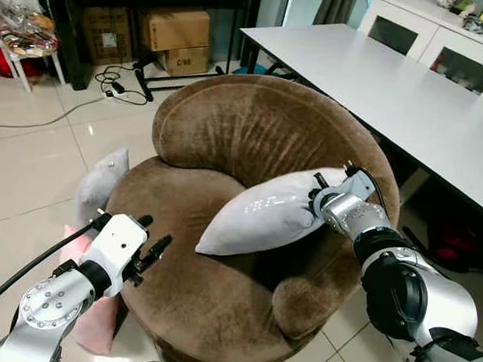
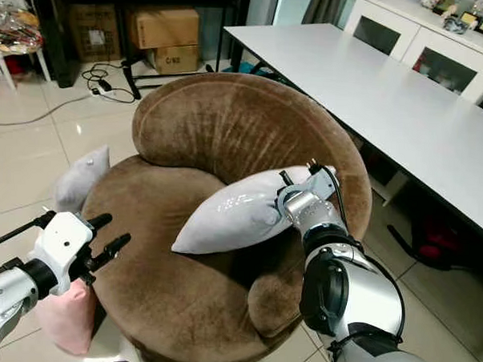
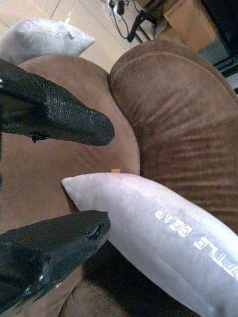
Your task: Move the pillow to the sofa from floor
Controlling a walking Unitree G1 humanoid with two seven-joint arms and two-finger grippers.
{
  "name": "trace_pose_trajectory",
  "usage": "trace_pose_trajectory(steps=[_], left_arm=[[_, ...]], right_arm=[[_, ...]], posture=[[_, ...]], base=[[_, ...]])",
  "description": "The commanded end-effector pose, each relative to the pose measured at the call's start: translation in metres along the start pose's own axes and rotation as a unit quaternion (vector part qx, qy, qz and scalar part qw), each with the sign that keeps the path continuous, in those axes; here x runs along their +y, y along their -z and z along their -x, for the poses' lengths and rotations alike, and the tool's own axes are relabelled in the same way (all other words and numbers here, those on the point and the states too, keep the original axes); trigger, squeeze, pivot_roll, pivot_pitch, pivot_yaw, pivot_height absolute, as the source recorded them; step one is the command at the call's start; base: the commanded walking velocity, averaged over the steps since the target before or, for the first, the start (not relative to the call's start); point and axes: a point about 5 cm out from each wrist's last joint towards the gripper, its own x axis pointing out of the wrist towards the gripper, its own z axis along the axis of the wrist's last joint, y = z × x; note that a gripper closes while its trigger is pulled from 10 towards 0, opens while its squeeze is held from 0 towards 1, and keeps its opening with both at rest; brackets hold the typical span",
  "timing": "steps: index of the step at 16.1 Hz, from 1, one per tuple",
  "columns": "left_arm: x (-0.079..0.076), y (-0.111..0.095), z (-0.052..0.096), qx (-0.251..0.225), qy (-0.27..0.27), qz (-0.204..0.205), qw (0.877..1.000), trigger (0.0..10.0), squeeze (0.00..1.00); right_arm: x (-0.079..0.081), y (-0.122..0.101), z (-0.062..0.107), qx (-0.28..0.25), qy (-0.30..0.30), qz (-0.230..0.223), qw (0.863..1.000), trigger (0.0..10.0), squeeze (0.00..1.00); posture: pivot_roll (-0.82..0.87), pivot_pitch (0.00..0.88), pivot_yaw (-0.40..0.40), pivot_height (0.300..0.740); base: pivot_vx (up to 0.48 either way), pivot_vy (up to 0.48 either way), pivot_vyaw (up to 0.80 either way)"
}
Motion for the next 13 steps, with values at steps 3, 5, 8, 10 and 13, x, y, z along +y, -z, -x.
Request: trace_pose_trajectory(steps=[3,5,8,10,13], left_arm=[[0.000,-0.008,-0.002,-0.019,0.012,0.002,1.000,10.0,0.00],[0.001,-0.008,-0.002,-0.018,0.013,0.002,1.000,10.0,0.00],[-0.001,-0.008,-0.003,-0.016,0.013,0.001,1.000,10.0,0.00],[-0.001,-0.009,-0.003,-0.020,0.008,0.002,1.000,10.0,0.00],[0.002,-0.011,-0.007,-0.036,-0.050,0.024,0.998,10.0,0.00]], right_arm=[[-0.008,-0.009,-0.001,-0.037,0.008,0.072,0.997,10.0,0.01],[-0.014,-0.013,-0.001,-0.051,0.016,0.102,0.993,10.0,0.84],[-0.019,-0.030,0.002,-0.073,-0.008,0.082,0.994,10.0,1.00],[-0.021,-0.043,0.004,-0.093,-0.013,0.112,0.989,10.0,1.00],[-0.020,-0.077,0.015,-0.132,-0.051,0.194,0.971,10.0,1.00]], posture=[[0.07,0.000,-0.099,0.740],[0.07,0.000,-0.099,0.740],[0.07,0.000,-0.101,0.740],[0.07,0.000,-0.102,0.740],[0.06,0.000,-0.096,0.740]], base=[[0.000,0.000,0.00],[0.000,0.000,0.00],[0.000,0.000,0.00],[0.000,0.000,0.00],[0.000,0.000,0.00]])
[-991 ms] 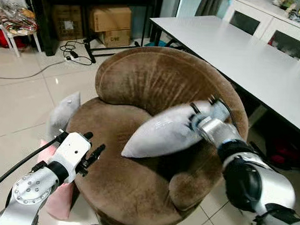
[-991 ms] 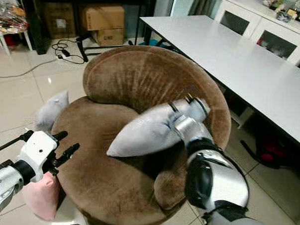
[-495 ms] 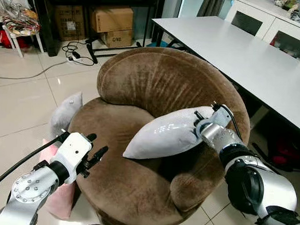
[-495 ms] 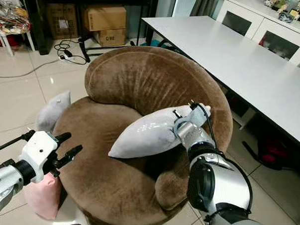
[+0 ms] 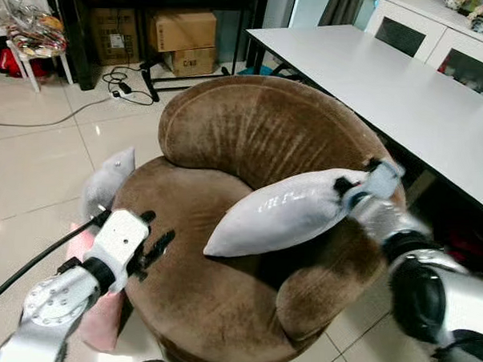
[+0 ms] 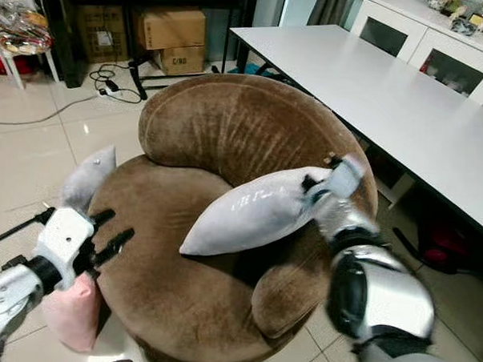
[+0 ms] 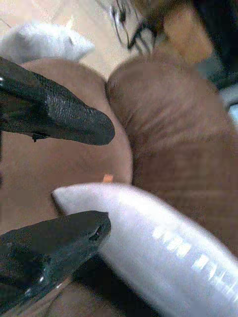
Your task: Move the pillow to the sofa from floor
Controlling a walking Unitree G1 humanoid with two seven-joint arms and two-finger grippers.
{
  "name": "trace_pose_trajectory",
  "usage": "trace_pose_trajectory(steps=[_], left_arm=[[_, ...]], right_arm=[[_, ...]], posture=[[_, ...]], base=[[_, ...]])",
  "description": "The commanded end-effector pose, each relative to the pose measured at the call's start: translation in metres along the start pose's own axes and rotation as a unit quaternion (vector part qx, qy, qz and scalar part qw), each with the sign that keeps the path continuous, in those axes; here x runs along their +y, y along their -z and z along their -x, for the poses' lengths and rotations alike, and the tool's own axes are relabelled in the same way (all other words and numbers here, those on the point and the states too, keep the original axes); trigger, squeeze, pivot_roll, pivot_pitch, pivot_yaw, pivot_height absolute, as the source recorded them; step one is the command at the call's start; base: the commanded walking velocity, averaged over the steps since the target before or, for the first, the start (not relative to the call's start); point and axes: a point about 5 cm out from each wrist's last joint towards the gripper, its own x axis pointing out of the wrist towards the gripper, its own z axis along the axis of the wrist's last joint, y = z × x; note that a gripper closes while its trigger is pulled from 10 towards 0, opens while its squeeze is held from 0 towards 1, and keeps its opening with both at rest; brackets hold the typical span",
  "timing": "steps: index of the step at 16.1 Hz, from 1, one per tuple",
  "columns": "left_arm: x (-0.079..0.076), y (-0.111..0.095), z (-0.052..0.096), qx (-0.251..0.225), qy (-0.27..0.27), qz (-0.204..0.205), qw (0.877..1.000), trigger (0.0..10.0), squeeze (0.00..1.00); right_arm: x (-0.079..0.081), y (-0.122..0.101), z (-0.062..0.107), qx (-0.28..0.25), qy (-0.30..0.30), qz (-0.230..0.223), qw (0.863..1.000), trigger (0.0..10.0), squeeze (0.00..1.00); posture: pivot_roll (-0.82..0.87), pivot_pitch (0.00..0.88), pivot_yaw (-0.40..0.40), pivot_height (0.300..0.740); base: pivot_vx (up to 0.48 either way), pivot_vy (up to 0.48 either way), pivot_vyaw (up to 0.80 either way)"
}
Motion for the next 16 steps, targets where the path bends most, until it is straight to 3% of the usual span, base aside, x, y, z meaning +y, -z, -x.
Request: trace_pose_trajectory(steps=[1,2,3,5,7,8,9,10,12,13,16], left_arm=[[0.004,-0.004,-0.002,-0.014,-0.041,0.014,0.999,10.0,0.00],[0.006,-0.005,-0.003,-0.019,-0.055,0.023,0.998,10.0,0.00],[0.007,-0.005,-0.004,-0.025,-0.090,0.042,0.995,10.0,0.00],[0.004,-0.006,-0.004,-0.025,-0.110,0.049,0.992,10.0,0.00],[0.003,-0.006,-0.002,-0.027,-0.146,0.067,0.987,10.0,0.00],[0.002,-0.007,0.000,-0.028,-0.160,0.076,0.984,10.0,0.00],[0.001,-0.006,0.002,-0.028,-0.165,0.080,0.983,10.0,0.00],[0.000,-0.006,0.004,-0.028,-0.168,0.083,0.982,10.0,0.00],[-0.003,-0.009,0.005,-0.029,-0.169,0.085,0.982,10.0,0.00],[-0.004,-0.010,0.006,-0.030,-0.171,0.080,0.982,10.0,0.00],[-0.005,-0.012,0.010,-0.035,-0.182,0.080,0.979,10.0,0.00]], right_arm=[[0.000,-0.035,0.005,-0.062,-0.032,0.051,0.996,10.0,1.00],[0.001,-0.040,0.007,-0.069,-0.048,0.063,0.995,10.0,1.00],[0.004,-0.050,0.012,-0.089,-0.095,0.113,0.985,10.0,1.00],[0.006,-0.052,0.017,-0.105,-0.122,0.144,0.976,10.0,1.00],[0.008,-0.044,0.031,-0.124,-0.141,0.176,0.966,10.0,1.00],[0.015,-0.026,0.046,-0.126,-0.171,0.188,0.959,10.0,1.00],[0.021,-0.011,0.058,-0.126,-0.194,0.190,0.954,10.0,0.58],[0.025,0.001,0.067,-0.124,-0.206,0.190,0.952,10.0,0.00],[0.027,0.029,0.078,-0.108,-0.197,0.213,0.951,10.0,0.00],[0.025,0.037,0.080,-0.126,-0.165,0.266,0.941,10.0,0.00],[0.024,0.041,0.087,-0.128,-0.139,0.290,0.938,10.0,0.00]], posture=[[0.06,0.000,-0.093,0.740],[0.05,0.000,-0.092,0.740],[0.04,0.000,-0.090,0.740],[0.04,0.000,-0.088,0.740],[0.03,0.000,-0.085,0.740],[0.03,0.000,-0.089,0.740],[0.03,0.000,-0.089,0.740],[0.02,0.000,-0.086,0.740],[0.03,0.000,-0.096,0.740],[0.03,0.000,-0.106,0.740],[0.05,0.000,-0.124,0.740]], base=[[0.000,0.000,0.00],[0.000,0.000,0.00],[0.000,0.000,0.00],[0.000,0.000,0.00],[0.000,0.000,0.00],[0.000,0.000,0.00],[0.000,0.000,0.00],[0.000,0.000,0.00],[0.000,0.000,0.00],[-0.247,0.000,0.00],[-0.269,0.000,0.00]])
